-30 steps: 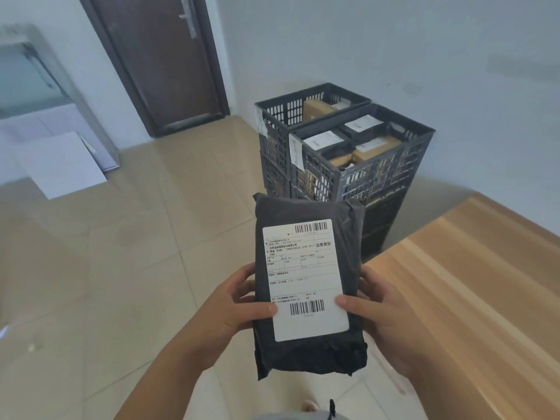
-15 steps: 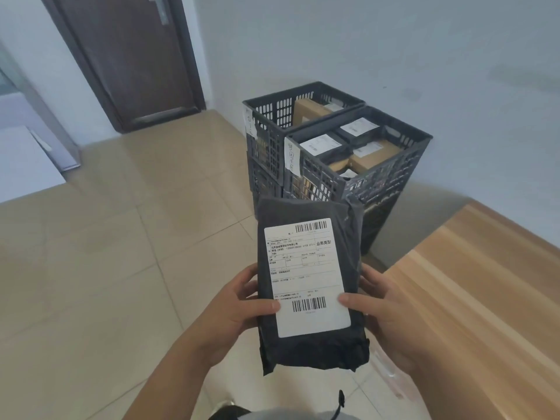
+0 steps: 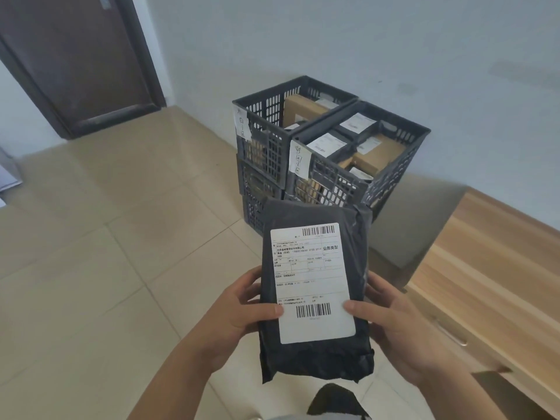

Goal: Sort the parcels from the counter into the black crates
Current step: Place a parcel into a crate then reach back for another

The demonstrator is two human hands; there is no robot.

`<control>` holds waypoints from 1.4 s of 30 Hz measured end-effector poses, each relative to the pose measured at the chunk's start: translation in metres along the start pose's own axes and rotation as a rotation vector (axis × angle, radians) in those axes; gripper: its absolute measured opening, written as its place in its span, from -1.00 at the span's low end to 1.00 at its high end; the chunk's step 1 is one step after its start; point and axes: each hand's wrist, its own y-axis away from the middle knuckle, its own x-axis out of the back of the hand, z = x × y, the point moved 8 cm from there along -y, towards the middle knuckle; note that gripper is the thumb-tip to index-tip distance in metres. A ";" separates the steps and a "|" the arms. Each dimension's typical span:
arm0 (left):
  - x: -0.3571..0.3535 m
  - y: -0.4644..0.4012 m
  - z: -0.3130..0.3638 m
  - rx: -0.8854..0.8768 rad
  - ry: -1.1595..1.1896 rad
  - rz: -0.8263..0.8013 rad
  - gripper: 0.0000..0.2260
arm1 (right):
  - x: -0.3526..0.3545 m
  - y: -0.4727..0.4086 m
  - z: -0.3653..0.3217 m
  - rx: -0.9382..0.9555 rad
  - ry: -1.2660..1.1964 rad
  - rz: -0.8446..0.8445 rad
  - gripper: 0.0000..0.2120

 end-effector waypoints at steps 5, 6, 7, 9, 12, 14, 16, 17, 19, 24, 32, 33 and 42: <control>0.018 -0.032 0.010 0.024 -0.006 -0.069 -0.26 | -0.007 -0.020 -0.006 0.001 -0.017 0.054 -0.48; 0.021 -0.041 0.014 0.032 -0.008 -0.076 -0.26 | -0.006 -0.028 -0.008 -0.001 -0.020 0.063 -0.47; 0.023 -0.053 0.016 0.044 -0.011 -0.081 -0.25 | -0.005 -0.037 -0.011 -0.004 -0.020 0.070 -0.47; 0.029 -0.079 0.023 0.068 -0.024 -0.079 -0.30 | -0.002 -0.061 -0.016 -0.009 -0.014 0.073 -0.47; 0.039 -0.127 0.037 0.093 -0.047 -0.057 -0.40 | 0.005 -0.109 -0.027 -0.017 -0.023 0.078 -0.48; 0.044 -0.159 0.051 0.110 -0.065 -0.035 -0.46 | 0.012 -0.145 -0.041 -0.016 -0.025 0.073 -0.49; 0.045 -0.190 0.072 0.127 -0.069 -0.033 -0.51 | 0.018 -0.177 -0.059 -0.012 -0.036 0.065 -0.50; 0.046 -0.206 0.084 0.131 -0.079 -0.032 -0.50 | 0.021 -0.193 -0.069 -0.009 -0.041 0.058 -0.50; 0.047 -0.236 0.108 0.128 -0.109 -0.027 -0.46 | 0.029 -0.222 -0.086 -0.007 -0.056 0.039 -0.50; 0.047 -0.307 0.150 0.112 -0.151 -0.062 -0.39 | 0.048 -0.285 -0.119 0.013 -0.087 0.029 -0.47; 0.037 -0.416 0.180 0.177 -0.225 -0.160 -0.55 | 0.083 -0.353 -0.135 -0.043 -0.226 0.170 -0.49; 0.034 -0.434 0.183 0.194 -0.236 -0.182 -0.59 | 0.087 -0.361 -0.138 -0.053 -0.256 0.202 -0.51; 0.013 -0.576 0.235 0.305 -0.276 -0.408 -0.74 | 0.132 -0.412 -0.200 -0.051 -0.163 0.682 -0.82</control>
